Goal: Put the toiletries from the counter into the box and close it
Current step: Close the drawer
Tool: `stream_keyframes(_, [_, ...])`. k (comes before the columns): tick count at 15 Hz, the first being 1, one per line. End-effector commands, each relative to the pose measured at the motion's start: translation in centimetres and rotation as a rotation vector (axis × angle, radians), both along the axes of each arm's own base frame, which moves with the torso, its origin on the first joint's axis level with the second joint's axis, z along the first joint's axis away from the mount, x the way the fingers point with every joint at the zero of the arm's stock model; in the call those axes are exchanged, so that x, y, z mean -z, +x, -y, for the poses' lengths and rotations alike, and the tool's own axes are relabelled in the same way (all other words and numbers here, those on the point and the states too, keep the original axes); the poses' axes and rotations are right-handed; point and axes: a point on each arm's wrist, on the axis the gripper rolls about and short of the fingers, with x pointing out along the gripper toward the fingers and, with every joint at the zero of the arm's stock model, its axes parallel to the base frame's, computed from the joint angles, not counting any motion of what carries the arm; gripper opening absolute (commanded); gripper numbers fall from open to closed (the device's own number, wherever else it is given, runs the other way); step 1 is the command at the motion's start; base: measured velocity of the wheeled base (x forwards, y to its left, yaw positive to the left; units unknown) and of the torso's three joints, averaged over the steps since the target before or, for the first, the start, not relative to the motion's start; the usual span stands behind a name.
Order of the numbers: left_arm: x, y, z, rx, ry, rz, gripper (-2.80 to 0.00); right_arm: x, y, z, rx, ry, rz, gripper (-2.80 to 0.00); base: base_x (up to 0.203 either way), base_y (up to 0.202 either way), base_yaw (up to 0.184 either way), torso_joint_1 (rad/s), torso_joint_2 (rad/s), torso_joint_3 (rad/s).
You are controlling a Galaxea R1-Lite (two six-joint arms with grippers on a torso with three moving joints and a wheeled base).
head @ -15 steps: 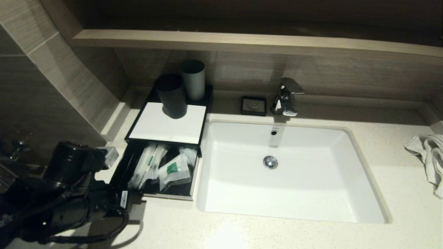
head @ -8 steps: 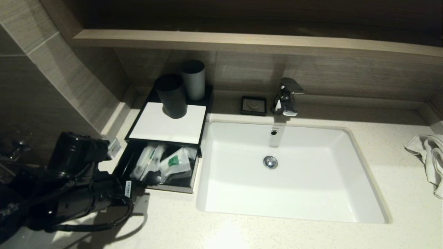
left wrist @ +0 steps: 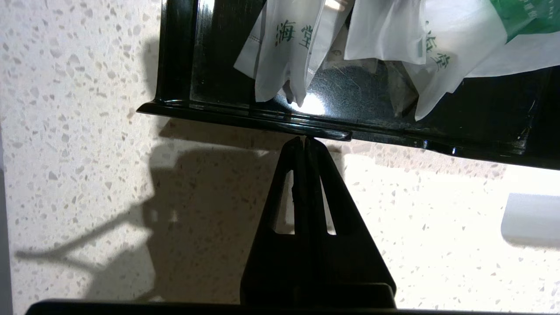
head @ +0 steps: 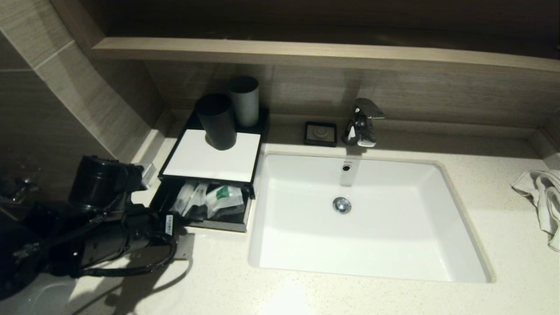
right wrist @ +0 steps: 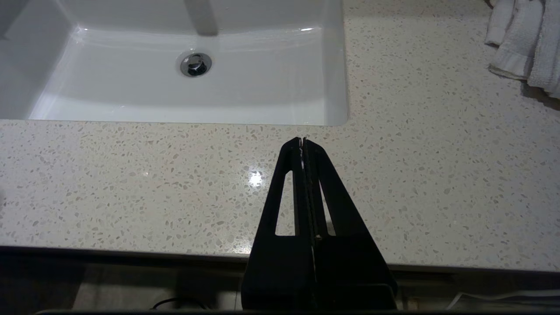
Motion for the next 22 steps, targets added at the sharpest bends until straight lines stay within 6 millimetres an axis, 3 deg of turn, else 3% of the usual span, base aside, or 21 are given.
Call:
stream_keyframes(1, [-0.1, 0.7, 0.3, -0.002, -0.005, 0.011, -2.8, 0.0, 0.0, 0.0, 0.0, 0.001, -0.002, -2.8, 0.0, 0.0, 0.0, 0.0, 0.0, 0.0])
stream_keyframes(22, [-0.3, 3.7, 1.4, -0.008, -0.027, 0.085, -2.8, 0.0, 0.0, 0.0, 0.0, 0.001, -0.002, -2.8, 0.0, 0.0, 0.0, 0.0, 0.0, 0.0])
